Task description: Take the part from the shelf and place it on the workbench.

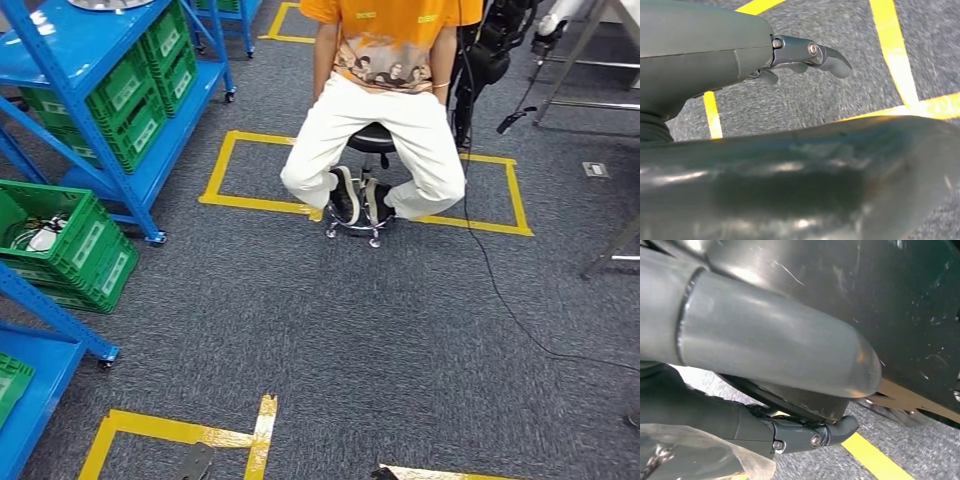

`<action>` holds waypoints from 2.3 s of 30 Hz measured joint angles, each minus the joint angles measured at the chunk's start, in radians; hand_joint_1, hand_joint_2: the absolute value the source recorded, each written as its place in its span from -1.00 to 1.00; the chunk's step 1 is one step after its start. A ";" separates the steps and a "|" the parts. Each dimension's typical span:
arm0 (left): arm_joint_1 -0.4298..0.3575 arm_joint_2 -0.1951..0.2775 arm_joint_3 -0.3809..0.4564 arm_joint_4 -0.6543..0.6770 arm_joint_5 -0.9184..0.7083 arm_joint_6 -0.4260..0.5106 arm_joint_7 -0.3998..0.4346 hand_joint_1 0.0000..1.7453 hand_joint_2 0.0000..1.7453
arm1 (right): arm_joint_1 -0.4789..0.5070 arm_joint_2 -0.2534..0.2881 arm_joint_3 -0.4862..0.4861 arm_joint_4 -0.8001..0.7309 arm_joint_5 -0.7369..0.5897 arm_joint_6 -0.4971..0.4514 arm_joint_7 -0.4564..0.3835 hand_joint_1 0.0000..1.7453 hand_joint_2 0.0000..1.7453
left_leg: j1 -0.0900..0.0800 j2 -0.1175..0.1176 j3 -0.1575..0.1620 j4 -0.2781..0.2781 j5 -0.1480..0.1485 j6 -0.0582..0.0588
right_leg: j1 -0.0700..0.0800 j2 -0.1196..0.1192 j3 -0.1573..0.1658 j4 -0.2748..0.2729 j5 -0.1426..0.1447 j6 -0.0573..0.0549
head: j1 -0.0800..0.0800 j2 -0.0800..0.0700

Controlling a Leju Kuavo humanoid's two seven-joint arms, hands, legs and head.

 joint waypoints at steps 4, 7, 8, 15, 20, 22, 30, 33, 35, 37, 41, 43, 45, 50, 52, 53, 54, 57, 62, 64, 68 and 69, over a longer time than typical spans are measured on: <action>0.001 -0.004 0.000 0.000 0.000 -0.001 0.000 -1.00 -1.00 | 0.004 0.000 0.000 0.001 0.000 0.010 0.004 -1.00 -1.00 | 0.001 -0.047 -0.006 0.001 0.004 -0.007 | 0.003 0.065 0.078 -0.186 0.070 -0.017 | 0.000 0.000; 0.006 -0.003 0.000 0.000 0.000 -0.003 0.000 -1.00 -1.00 | 0.002 0.002 0.000 0.001 0.000 0.020 0.009 -1.00 -1.00 | 0.002 -0.042 -0.013 0.007 -0.001 -0.021 | -0.001 0.040 0.093 -0.208 0.077 -0.022 | 0.000 0.000; 0.006 -0.002 0.000 0.000 0.000 -0.003 0.000 -1.00 -1.00 | 0.003 0.002 0.000 0.001 0.000 0.020 0.010 -1.00 -1.00 | 0.000 -0.018 -0.021 0.028 -0.017 -0.026 | -0.003 0.026 0.098 -0.215 0.080 -0.024 | -0.003 0.000; 0.007 0.000 0.000 0.000 0.000 -0.003 0.000 -1.00 -1.00 | 0.009 0.001 0.000 0.000 0.003 0.020 0.017 -1.00 -1.00 | 0.023 0.064 -0.088 0.187 -0.056 -0.062 | -0.007 -0.070 0.117 -0.221 0.067 -0.025 | -0.008 0.000; 0.000 0.000 0.000 0.000 -0.001 -0.005 0.000 -1.00 -1.00 | 0.015 -0.004 0.000 -0.002 0.004 0.021 0.019 -1.00 -1.00 | 0.010 0.133 -0.002 0.000 -0.002 -0.045 | 0.003 -0.120 0.133 -0.214 0.044 0.003 | -0.008 0.000; 0.003 0.001 0.000 0.000 -0.001 -0.006 0.001 -1.00 -1.00 | 0.014 -0.004 0.000 -0.003 0.005 0.021 0.018 -1.00 -1.00 | 0.011 0.110 -0.004 -0.001 -0.001 -0.031 | 0.000 -0.121 0.134 -0.212 0.034 0.013 | -0.004 0.000; 0.001 -0.001 0.000 0.000 0.000 -0.009 0.002 -1.00 -1.00 | -0.001 -0.003 0.000 -0.003 0.003 0.027 0.013 -1.00 -1.00 | 0.013 0.004 -0.001 -0.004 0.002 -0.009 | -0.007 -0.006 -0.006 0.033 -0.031 0.016 | 0.005 0.000; -0.001 -0.002 0.000 0.000 0.000 -0.012 0.002 -1.00 -1.00 | 0.002 -0.003 0.000 -0.003 0.003 0.029 0.015 -1.00 -1.00 | 0.012 -0.040 -0.004 0.000 0.003 -0.016 | -0.017 0.070 0.069 -0.154 0.059 0.010 | 0.005 0.000; 0.000 -0.003 0.000 0.000 0.000 -0.013 0.003 -1.00 -1.00 | 0.002 -0.002 0.000 -0.002 0.003 0.031 0.015 -1.00 -1.00 | 0.013 -0.063 -0.013 0.001 0.008 -0.028 | -0.019 0.095 0.086 -0.187 0.059 0.006 | 0.004 0.000; 0.005 -0.002 0.000 0.001 0.001 -0.015 0.003 -1.00 -1.00 | 0.001 -0.001 0.000 -0.002 0.003 0.032 0.015 -1.00 -1.00 | 0.015 -0.073 -0.019 0.002 0.010 -0.041 | -0.019 0.070 0.092 -0.193 0.061 -0.004 | 0.004 0.000; 0.002 -0.001 0.000 0.001 0.005 -0.018 0.003 -1.00 -1.00 | 0.005 0.001 0.000 -0.002 0.003 0.032 0.018 -1.00 -1.00 | 0.011 0.030 -0.091 0.165 -0.082 -0.058 | -0.017 0.004 0.102 -0.202 0.062 -0.026 | -0.007 0.000; 0.002 -0.001 0.001 0.001 0.005 -0.021 0.003 -1.00 -1.00 | 0.007 0.000 0.000 -0.003 0.004 0.032 0.019 -1.00 -1.00 | 0.014 0.049 -0.135 0.267 -0.117 -0.062 | -0.013 -0.029 0.105 -0.201 0.058 -0.030 | -0.007 0.000; 0.006 0.000 0.001 0.001 0.006 -0.023 0.003 -1.00 -1.00 | 0.008 0.000 0.000 -0.003 0.004 0.032 0.021 -1.00 -1.00 | 0.015 0.056 -0.114 0.236 -0.081 -0.061 | -0.010 -0.055 0.110 -0.201 0.053 -0.031 | -0.007 0.000; 0.000 0.001 0.001 0.001 0.005 -0.023 0.003 -1.00 -1.00 | 0.012 -0.001 0.000 -0.004 0.004 0.031 0.023 -1.00 -1.00 | -0.007 0.143 0.001 0.005 -0.007 -0.036 | 0.004 -0.105 0.123 -0.200 0.036 -0.017 | -0.006 0.000; 0.001 0.001 0.002 0.001 0.005 -0.023 0.003 -1.00 -1.00 | 0.013 -0.002 0.000 -0.005 0.005 0.031 0.024 -1.00 -1.00 | -0.005 0.121 0.000 -0.002 -0.004 -0.028 | 0.006 -0.121 0.126 -0.202 0.030 -0.008 | -0.006 0.000; 0.003 0.001 0.002 0.001 0.006 -0.023 0.002 -1.00 -1.00 | 0.012 -0.003 0.000 -0.005 0.005 0.031 0.023 -1.00 -1.00 | -0.001 0.110 0.002 -0.006 -0.002 -0.022 | 0.005 -0.109 0.123 -0.193 0.021 -0.003 | -0.004 0.000; 0.003 0.000 0.003 0.002 0.006 -0.023 0.001 -1.00 -1.00 | 0.011 -0.003 0.000 -0.005 0.004 0.031 0.022 -1.00 -1.00 | 0.003 0.099 0.004 -0.011 0.001 -0.017 | 0.004 -0.086 0.111 -0.166 0.002 0.002 | -0.001 0.000; 0.000 -0.002 0.003 0.002 0.006 -0.024 -0.003 -1.00 -1.00 | 0.004 -0.003 0.000 -0.005 0.003 0.033 0.016 -1.00 -1.00 | 0.008 0.064 0.004 -0.014 0.005 -0.008 | -0.001 -0.019 0.023 0.019 -0.081 0.011 | 0.005 0.000; 0.002 -0.004 0.004 0.002 0.004 -0.025 -0.004 -1.00 -1.00 | 0.001 -0.003 0.000 -0.005 0.003 0.036 0.018 -1.00 -1.00 | 0.014 -0.008 0.009 -0.010 0.004 -0.015 | -0.017 0.022 0.036 -0.062 0.021 0.023 | 0.005 0.000; 0.000 -0.004 0.004 0.002 0.003 -0.025 -0.004 -1.00 -1.00 | 0.003 -0.003 0.000 -0.004 0.003 0.037 0.018 -1.00 -1.00 | 0.014 -0.035 0.001 -0.002 0.004 -0.028 | -0.028 0.068 0.076 -0.158 0.053 0.024 | 0.005 0.000; 0.005 -0.002 0.005 0.002 0.001 -0.024 -0.004 -1.00 -1.00 | 0.002 -0.001 0.000 -0.003 0.003 0.039 0.019 -1.00 -1.00 | 0.015 -0.058 -0.015 0.005 0.007 -0.050 | -0.028 0.051 0.091 -0.176 0.051 0.001 | 0.004 0.000; 0.006 -0.002 0.005 0.002 0.001 -0.024 -0.004 -1.00 -1.00 | 0.002 0.000 0.000 -0.003 0.003 0.039 0.019 -1.00 -1.00 | 0.014 -0.039 -0.024 0.026 -0.006 -0.054 | -0.029 0.038 0.093 -0.178 0.052 -0.005 | 0.000 0.000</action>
